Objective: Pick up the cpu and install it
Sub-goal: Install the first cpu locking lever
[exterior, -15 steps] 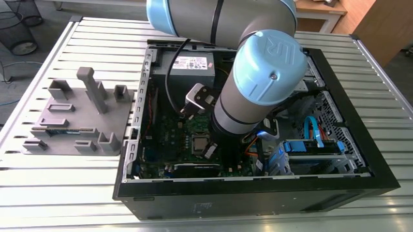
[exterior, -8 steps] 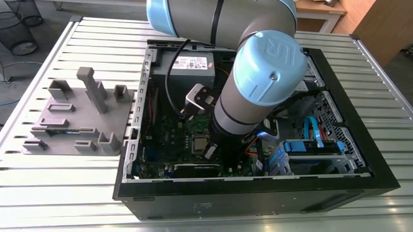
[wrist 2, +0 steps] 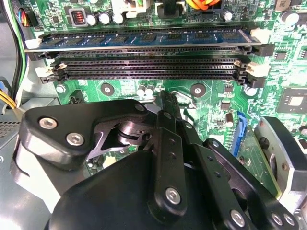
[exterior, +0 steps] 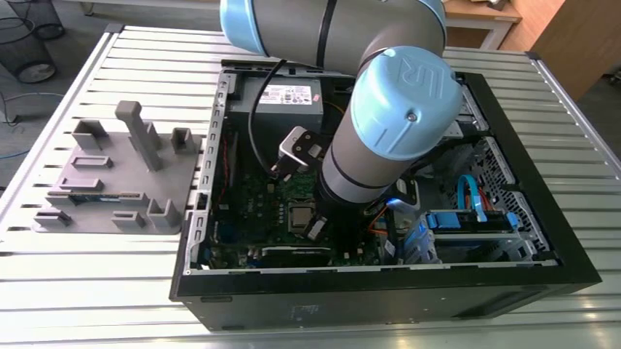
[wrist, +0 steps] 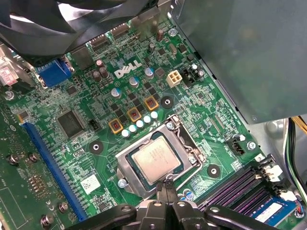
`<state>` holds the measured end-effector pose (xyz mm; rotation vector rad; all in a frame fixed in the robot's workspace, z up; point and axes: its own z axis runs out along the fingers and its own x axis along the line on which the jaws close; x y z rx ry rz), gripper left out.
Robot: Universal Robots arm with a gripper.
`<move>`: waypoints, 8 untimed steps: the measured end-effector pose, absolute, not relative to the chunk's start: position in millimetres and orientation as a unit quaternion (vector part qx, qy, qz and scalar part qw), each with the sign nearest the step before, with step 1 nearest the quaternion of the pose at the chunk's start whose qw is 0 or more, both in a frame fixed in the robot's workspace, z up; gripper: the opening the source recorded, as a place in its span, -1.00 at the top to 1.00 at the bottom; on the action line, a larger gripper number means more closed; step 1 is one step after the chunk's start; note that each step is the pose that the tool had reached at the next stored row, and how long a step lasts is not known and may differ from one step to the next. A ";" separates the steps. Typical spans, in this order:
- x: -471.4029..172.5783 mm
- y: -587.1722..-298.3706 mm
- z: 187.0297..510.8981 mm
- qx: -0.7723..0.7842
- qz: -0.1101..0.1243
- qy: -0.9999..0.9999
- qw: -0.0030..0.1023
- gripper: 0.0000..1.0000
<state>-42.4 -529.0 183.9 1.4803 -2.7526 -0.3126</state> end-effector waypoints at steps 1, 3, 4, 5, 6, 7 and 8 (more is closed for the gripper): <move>-42.5 -528.9 183.9 0.471 -0.100 -0.876 0.000 0.79; -42.5 -528.9 183.8 0.471 -0.100 -0.876 0.000 0.79; -42.6 -528.9 183.8 0.471 -0.100 -0.876 0.000 0.79; -42.6 -528.9 183.8 0.471 -0.100 -0.876 0.000 0.79; -42.6 -528.9 183.8 0.471 -0.100 -0.876 0.000 0.79; -42.6 -528.9 183.8 0.472 -0.100 -0.876 0.000 0.79; -42.7 -528.9 183.7 0.472 -0.100 -0.876 0.000 0.79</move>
